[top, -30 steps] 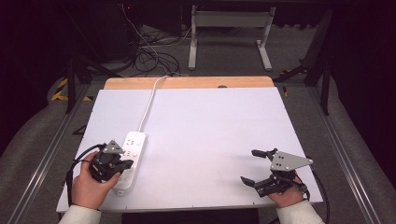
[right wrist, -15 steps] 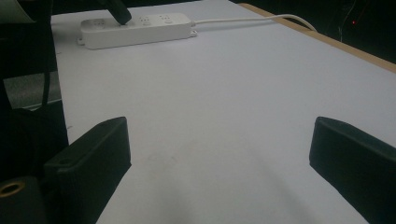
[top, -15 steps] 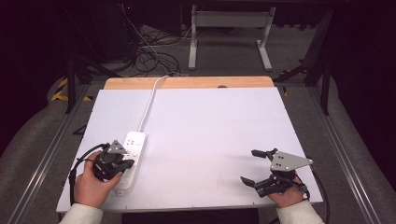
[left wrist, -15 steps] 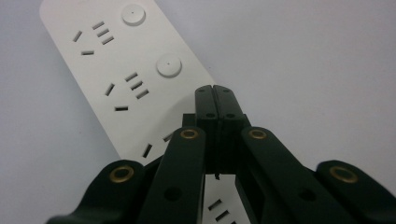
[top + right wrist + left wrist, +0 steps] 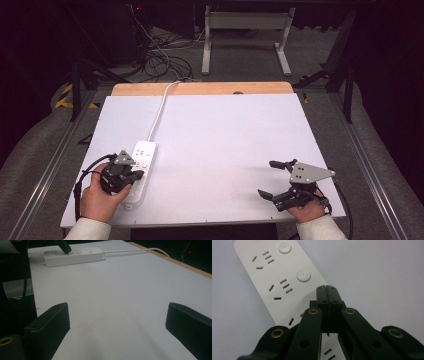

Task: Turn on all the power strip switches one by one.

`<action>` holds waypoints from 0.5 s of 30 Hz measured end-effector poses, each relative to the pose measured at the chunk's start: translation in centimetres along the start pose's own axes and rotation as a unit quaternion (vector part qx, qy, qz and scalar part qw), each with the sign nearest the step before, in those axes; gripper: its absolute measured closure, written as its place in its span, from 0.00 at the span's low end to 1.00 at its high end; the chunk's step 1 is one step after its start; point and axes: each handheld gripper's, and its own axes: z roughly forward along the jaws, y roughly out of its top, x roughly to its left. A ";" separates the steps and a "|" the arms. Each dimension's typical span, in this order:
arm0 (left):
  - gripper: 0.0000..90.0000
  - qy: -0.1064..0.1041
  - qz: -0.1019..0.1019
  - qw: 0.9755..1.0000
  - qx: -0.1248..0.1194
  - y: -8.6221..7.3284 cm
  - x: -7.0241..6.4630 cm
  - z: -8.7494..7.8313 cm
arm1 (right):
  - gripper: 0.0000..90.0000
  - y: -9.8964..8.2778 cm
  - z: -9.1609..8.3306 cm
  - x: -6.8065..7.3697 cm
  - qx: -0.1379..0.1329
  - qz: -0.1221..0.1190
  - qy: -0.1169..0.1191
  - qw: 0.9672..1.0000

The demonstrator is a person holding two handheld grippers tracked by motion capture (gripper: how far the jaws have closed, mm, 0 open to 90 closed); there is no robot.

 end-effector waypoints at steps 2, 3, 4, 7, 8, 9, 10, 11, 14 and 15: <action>1.00 -0.002 -0.003 1.000 -0.001 -0.1 0.0 0.1 | 0.06 0.0 0.0 0.0 0.001 0.000 0.001 1.000; 1.00 0.001 -0.003 1.000 -0.002 -0.1 0.0 0.0 | 0.06 0.0 0.1 0.0 0.000 0.000 0.000 1.000; 1.00 -0.002 -0.005 1.000 -0.001 -0.1 0.0 0.0 | 0.06 0.0 0.1 0.1 0.000 -0.001 0.000 1.000; 1.00 -0.001 -0.005 1.000 -0.002 -0.2 0.0 0.1 | 0.06 0.0 0.0 0.0 0.000 0.000 0.001 1.000; 1.00 0.001 -0.002 1.000 -0.001 -0.2 -0.1 0.1 | 0.06 0.0 0.0 0.1 0.000 0.000 0.001 1.000; 1.00 0.004 0.000 1.000 -0.001 -0.2 -0.2 0.1 | 0.06 0.0 0.0 0.1 0.000 -0.001 0.001 1.000; 1.00 0.005 0.002 1.000 -0.001 -0.1 -0.2 0.1 | 0.06 0.0 0.0 0.1 0.000 -0.001 0.001 1.000; 1.00 0.006 0.002 1.000 0.000 -0.1 -0.2 0.1 | 0.06 0.0 0.0 0.1 0.000 -0.001 0.001 1.000; 1.00 0.004 -0.003 1.000 -0.002 -0.2 -0.2 0.2 | 0.06 0.0 0.0 0.1 0.000 0.000 0.001 1.000; 1.00 0.005 -0.002 1.000 -0.002 -0.2 -0.2 0.2 | 0.06 0.0 0.0 0.1 0.000 0.000 0.001 1.000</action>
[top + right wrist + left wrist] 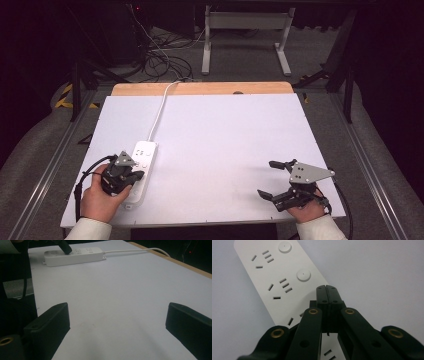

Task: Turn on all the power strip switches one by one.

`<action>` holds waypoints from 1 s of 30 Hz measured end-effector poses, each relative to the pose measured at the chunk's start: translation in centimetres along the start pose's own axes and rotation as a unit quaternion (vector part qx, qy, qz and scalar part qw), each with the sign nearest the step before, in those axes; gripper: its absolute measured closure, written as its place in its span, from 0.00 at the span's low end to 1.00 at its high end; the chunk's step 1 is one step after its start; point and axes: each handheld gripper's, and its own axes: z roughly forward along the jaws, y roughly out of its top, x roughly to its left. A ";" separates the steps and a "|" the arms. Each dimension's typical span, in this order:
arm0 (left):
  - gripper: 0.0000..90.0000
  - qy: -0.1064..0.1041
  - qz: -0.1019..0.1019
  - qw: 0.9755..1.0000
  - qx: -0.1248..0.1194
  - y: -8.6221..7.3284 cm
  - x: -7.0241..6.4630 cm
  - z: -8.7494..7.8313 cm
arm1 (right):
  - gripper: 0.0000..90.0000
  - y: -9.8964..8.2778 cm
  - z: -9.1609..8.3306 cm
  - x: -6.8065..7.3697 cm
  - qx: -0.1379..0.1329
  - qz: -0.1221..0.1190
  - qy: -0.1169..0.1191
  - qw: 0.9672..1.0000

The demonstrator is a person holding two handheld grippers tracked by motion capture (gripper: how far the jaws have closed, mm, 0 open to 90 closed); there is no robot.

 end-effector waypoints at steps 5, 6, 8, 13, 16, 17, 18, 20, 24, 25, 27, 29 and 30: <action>1.00 0.002 0.001 1.000 0.003 0.0 0.0 0.0 | 0.06 0.0 0.0 0.0 0.000 0.000 0.000 1.000; 1.00 0.002 0.001 1.000 0.003 0.0 0.0 0.0 | 0.06 0.0 0.0 0.0 0.001 -0.001 -0.001 1.000; 1.00 0.002 -0.003 1.000 0.003 0.0 0.0 0.1 | 0.06 0.0 0.0 0.0 0.000 -0.001 -0.002 1.000; 1.00 0.016 0.001 1.000 0.004 0.1 -0.3 0.2 | 0.06 0.0 0.0 0.1 0.000 -0.001 -0.002 1.000; 1.00 0.038 0.009 0.999 0.001 0.2 -0.8 -0.1 | 0.06 0.0 -0.1 0.0 0.001 -0.001 -0.004 1.000; 1.00 0.033 0.003 0.999 -0.007 0.2 -0.7 -0.4 | 0.06 0.0 -0.1 0.0 0.001 -0.001 -0.004 1.000; 1.00 0.020 -0.005 1.000 -0.019 0.2 -0.4 -0.8 | 0.06 0.0 -0.1 0.0 0.002 -0.002 -0.004 1.000; 1.00 0.011 -0.010 0.999 -0.037 0.5 -0.1 -1.8 | 0.06 0.0 0.0 0.0 0.001 -0.001 -0.003 1.000; 1.00 0.019 -0.006 0.999 -0.041 0.9 -0.2 -1.9 | 0.06 0.0 0.1 0.0 0.003 -0.001 -0.002 1.000; 1.00 0.019 -0.006 0.999 -0.038 1.0 -0.2 -1.9 | 0.06 0.0 0.1 0.0 0.003 -0.002 -0.002 1.000; 1.00 0.013 -0.009 0.999 -0.041 1.1 0.0 -1.8 | 0.06 0.0 0.1 0.0 0.002 -0.003 -0.003 1.000; 1.00 0.007 -0.010 0.999 -0.044 1.3 0.2 -1.8 | 0.06 0.0 0.0 0.0 0.002 -0.003 -0.003 1.000; 1.00 0.004 -0.012 0.999 -0.047 1.4 0.3 -1.7 | 0.06 0.0 0.0 0.0 0.002 -0.002 -0.003 1.000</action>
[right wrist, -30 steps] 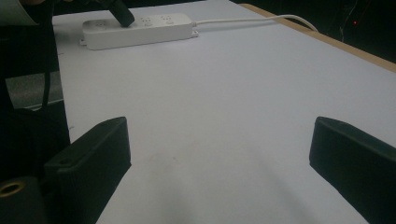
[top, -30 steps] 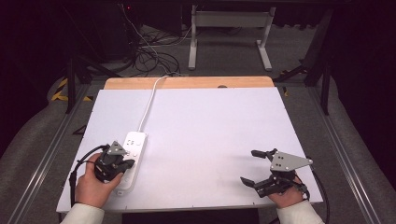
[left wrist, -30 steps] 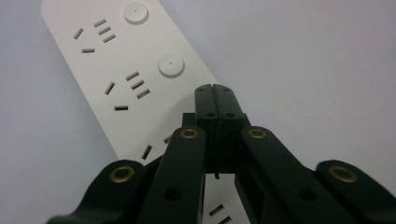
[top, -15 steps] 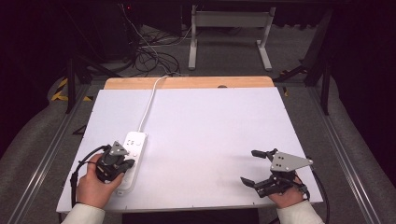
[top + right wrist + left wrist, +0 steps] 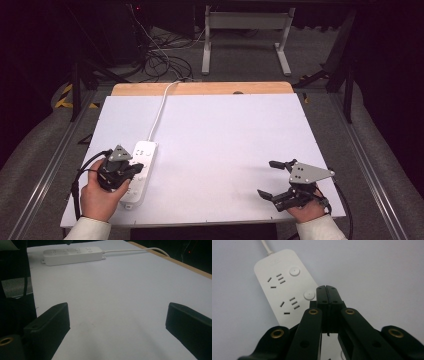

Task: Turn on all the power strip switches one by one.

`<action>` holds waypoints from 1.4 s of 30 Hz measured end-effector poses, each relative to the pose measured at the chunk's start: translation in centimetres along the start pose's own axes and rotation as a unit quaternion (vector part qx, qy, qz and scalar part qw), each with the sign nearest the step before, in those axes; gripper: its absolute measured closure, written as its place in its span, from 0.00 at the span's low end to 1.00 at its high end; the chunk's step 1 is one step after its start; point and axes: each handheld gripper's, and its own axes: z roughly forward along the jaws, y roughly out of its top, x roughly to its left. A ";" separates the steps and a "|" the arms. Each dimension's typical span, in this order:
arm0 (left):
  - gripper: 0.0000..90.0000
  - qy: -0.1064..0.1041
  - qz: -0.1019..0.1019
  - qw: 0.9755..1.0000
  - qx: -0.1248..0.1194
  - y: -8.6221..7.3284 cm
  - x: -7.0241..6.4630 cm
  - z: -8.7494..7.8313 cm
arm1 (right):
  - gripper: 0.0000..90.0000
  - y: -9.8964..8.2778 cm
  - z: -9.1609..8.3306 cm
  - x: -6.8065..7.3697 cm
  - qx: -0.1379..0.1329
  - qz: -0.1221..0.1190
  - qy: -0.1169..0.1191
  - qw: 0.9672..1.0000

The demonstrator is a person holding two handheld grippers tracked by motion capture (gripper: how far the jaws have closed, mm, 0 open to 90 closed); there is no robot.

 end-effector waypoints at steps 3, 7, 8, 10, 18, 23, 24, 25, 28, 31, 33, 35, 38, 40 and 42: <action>1.00 0.002 0.001 1.000 0.003 0.2 0.3 0.5 | 0.06 0.0 0.0 0.0 0.000 0.000 0.001 1.000; 1.00 0.006 -0.003 1.000 0.003 0.4 0.5 1.0 | 0.06 0.0 0.0 -0.1 0.000 0.001 0.001 1.000; 1.00 0.006 -0.004 1.000 0.002 0.4 0.6 1.1 | 0.06 0.0 0.0 -0.1 0.000 0.002 0.001 1.000; 1.00 0.009 -0.003 1.000 0.002 0.4 0.8 1.2 | 0.06 0.0 0.0 -0.1 0.001 0.001 0.000 1.000; 1.00 0.009 0.000 1.000 0.004 0.7 1.1 2.1 | 0.06 0.0 0.0 -0.1 0.001 0.001 0.001 1.000; 1.00 0.018 0.001 1.000 0.012 0.7 1.0 2.5 | 0.06 0.0 0.0 -0.1 0.000 0.003 0.002 1.000; 1.00 0.019 0.003 1.000 0.012 0.7 1.0 2.5 | 0.06 0.0 0.0 -0.1 0.000 0.003 0.002 1.000; 1.00 0.020 0.003 1.000 0.013 0.7 1.0 2.6 | 0.06 0.0 0.0 -0.1 0.000 0.003 0.002 1.000; 1.00 0.025 0.006 1.000 0.018 0.7 0.9 2.8 | 0.06 0.0 0.0 -0.1 0.001 0.002 0.001 1.000; 1.00 0.027 0.010 0.999 0.019 0.7 0.9 2.9 | 0.06 -0.1 0.0 -0.1 0.000 0.003 0.002 1.000; 1.00 0.028 0.011 0.999 0.020 0.7 0.9 3.0 | 0.06 0.0 0.0 -0.1 0.001 0.002 0.001 1.000; 1.00 0.027 0.011 0.999 0.020 0.6 0.9 3.0 | 0.06 0.0 0.0 -0.1 0.001 0.001 0.001 1.000; 1.00 0.032 0.013 0.999 0.022 0.6 0.9 3.1 | 0.06 -0.1 0.0 -0.1 0.000 0.003 0.001 1.000; 1.00 0.029 0.013 0.999 0.022 0.6 0.9 3.3 | 0.06 0.0 0.0 -0.1 0.001 0.001 0.001 1.000; 1.00 0.028 0.012 0.999 0.021 0.6 0.9 3.3 | 0.06 -0.1 0.0 -0.1 0.001 0.001 0.002 1.000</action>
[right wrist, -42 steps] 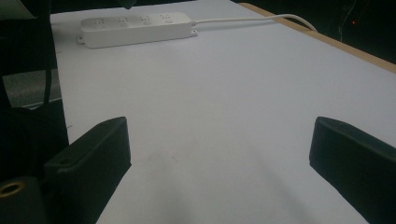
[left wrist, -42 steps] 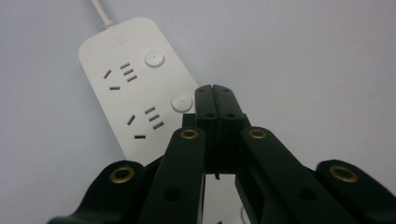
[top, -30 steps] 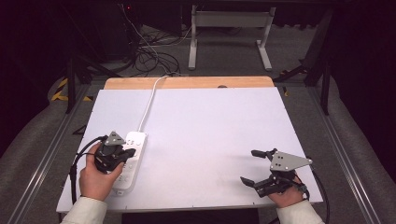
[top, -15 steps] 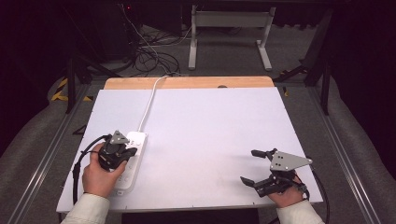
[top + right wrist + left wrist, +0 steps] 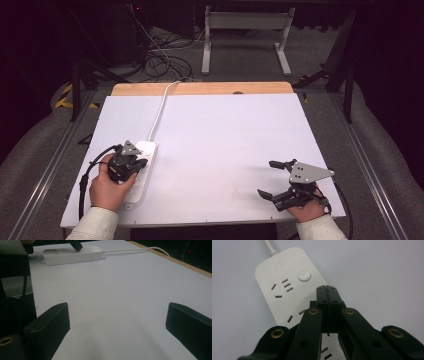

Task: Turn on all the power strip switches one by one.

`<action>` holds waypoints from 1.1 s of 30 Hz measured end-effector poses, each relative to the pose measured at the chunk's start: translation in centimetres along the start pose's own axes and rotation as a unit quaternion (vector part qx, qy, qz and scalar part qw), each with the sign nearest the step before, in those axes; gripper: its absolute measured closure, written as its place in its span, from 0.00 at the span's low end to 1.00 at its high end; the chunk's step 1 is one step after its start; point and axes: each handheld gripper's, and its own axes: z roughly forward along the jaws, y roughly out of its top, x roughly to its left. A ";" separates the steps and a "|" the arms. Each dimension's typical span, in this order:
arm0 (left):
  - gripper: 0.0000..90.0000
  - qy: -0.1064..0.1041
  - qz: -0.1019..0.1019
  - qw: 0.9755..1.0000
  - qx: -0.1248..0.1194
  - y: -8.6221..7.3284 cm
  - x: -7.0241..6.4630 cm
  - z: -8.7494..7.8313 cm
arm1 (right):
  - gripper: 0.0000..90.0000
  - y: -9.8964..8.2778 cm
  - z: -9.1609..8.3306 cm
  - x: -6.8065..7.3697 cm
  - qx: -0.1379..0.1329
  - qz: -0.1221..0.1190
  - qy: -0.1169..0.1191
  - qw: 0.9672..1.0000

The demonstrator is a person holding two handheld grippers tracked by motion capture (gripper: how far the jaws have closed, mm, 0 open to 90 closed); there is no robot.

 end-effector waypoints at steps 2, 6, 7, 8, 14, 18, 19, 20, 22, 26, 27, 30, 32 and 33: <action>1.00 0.000 -0.002 1.000 -0.002 0.0 0.0 0.0 | 0.06 0.0 0.0 0.0 0.001 0.000 -0.001 1.000; 1.00 0.001 -0.001 1.000 -0.004 -0.1 0.0 0.1 | 0.06 0.0 0.0 0.0 0.000 0.000 0.000 1.000; 1.00 0.001 -0.001 1.000 -0.004 -0.1 0.0 0.1 | 0.06 0.0 0.0 0.0 0.001 0.000 0.000 1.000; 1.00 0.001 -0.001 1.000 -0.005 -0.1 0.0 0.1 | 0.06 0.0 0.0 0.0 0.001 0.000 0.000 1.000; 1.00 0.018 0.001 1.000 -0.006 -0.2 0.0 0.1 | 0.06 0.0 0.0 0.0 0.000 -0.001 0.000 1.000; 1.00 0.017 -0.002 1.000 -0.007 -0.2 0.1 0.1 | 0.06 0.0 0.0 0.0 0.000 -0.001 0.001 1.000; 1.00 0.018 -0.002 1.000 -0.006 -0.2 0.1 0.1 | 0.06 0.0 0.0 0.0 0.001 -0.002 0.000 1.000; 1.00 0.018 -0.001 1.000 -0.006 -0.2 0.1 0.1 | 0.06 0.0 0.0 0.0 0.001 -0.002 0.001 1.000; 1.00 0.016 -0.003 1.000 -0.006 -0.2 0.1 0.1 | 0.06 0.0 0.0 0.0 0.001 -0.002 0.001 1.000; 1.00 0.016 -0.003 1.000 -0.008 -0.2 0.0 0.3 | 0.06 0.0 0.0 0.0 0.001 -0.001 0.001 1.000; 1.00 0.013 -0.003 1.000 -0.009 -0.2 -0.1 0.3 | 0.06 0.0 0.0 0.1 0.001 -0.001 0.001 1.000; 1.00 0.000 -0.005 1.000 -0.008 -0.2 -0.1 0.3 | 0.06 0.0 0.0 0.1 0.001 -0.001 0.001 1.000; 1.00 0.002 -0.003 1.000 -0.007 -0.1 -0.1 0.3 | 0.06 0.0 0.0 0.1 0.001 -0.001 0.001 1.000; 1.00 0.000 -0.008 1.000 -0.009 -0.2 -0.1 0.4 | 0.06 0.0 0.0 0.1 0.001 -0.001 0.001 1.000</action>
